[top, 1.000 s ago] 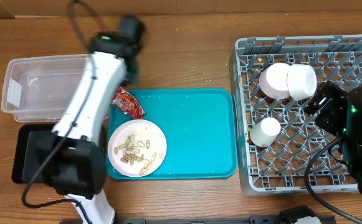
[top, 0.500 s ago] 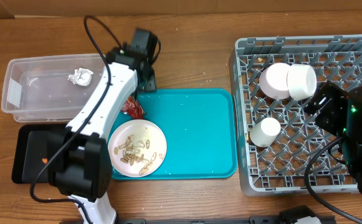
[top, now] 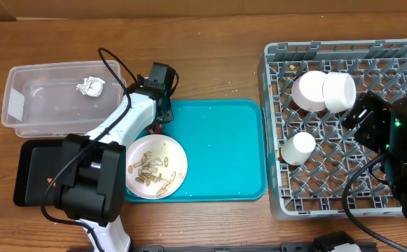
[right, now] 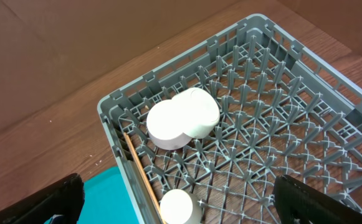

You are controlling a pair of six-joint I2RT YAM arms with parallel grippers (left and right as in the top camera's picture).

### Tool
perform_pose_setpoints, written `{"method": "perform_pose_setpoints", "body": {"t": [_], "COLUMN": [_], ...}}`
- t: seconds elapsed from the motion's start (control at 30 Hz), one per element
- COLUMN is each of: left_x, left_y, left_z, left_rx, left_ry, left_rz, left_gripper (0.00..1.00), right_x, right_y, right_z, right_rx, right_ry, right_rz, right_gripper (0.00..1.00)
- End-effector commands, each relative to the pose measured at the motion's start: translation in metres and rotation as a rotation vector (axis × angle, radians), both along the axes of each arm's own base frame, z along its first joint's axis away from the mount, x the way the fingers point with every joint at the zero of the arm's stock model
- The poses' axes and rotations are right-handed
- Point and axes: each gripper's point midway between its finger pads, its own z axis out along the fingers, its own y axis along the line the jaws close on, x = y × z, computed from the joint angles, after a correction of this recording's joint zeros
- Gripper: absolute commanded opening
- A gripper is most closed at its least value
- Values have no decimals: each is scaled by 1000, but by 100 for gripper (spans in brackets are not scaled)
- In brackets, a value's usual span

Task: Sort waste into correct bins and load items into the dishwasher
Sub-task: 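Grasp the red wrapper with the left gripper and drop it in the clear bin, then grasp the rim of the white plate with the left gripper and lift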

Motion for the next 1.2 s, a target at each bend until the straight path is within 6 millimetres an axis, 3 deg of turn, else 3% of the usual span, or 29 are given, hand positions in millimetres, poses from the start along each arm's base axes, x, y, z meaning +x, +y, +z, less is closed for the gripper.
{"method": "perform_pose_setpoints", "body": {"t": [0.0,0.07,0.23,0.3,0.4,0.5,0.6,0.63,0.7,0.8,0.87,0.93,0.97,1.03,1.1,1.17], "left_x": [0,0,11,23,43,60,58,50,42,25,18,17,18,19,17,13], "left_y": [2,-2,-8,-18,-28,-31,-25,-9,16,70,96,123,127,123,109,97], "left_z": [-6,-10,-1,13,54,108,157,168,170,161,149,124,116,103,99,102], "left_rx": [-4,-24,-47,-78,-101,-101,-98,-66,-5,90,80,-12,-53,-151,-249,-289], "left_ry": [-18,-22,-54,-70,-109,-155,-157,-138,-114,-61,-29,-10,-5,13,42,70], "left_rz": [4,-6,-27,-74,-106,-123,-106,-45,37,210,290,370,370,336,264,202], "left_gripper": [46,45,6,4,4,4,4,4,4,4,4,4,4,14,30,39], "right_x": [-1,-1,-1,-1,-1,-1,-1,-1,-1,-1,-1,-1,-1,-1,-1,-1], "right_y": [-4,-4,-4,-4,-4,-4,-4,-4,-4,-4,-4,-4,-4,-4,-4,-4], "right_z": [5,5,5,5,5,5,5,5,5,5,5,5,5,5,5,5], "right_rx": [-3,-3,-3,-3,-3,-3,-3,-3,-3,-3,-3,-3,-3,-3,-3,-3], "right_ry": [-19,-20,-20,-20,-19,-20,-20,-20,-20,-20,-20,-20,-19,-20,-19,-20], "right_rz": [-19,-19,-19,-19,-19,-19,-19,-19,-19,-19,-19,-19,-19,-19,-19,-19], "right_gripper": [100,100,100,100,100,100,100,100,100,100,100,100,100,100,100,100]}}
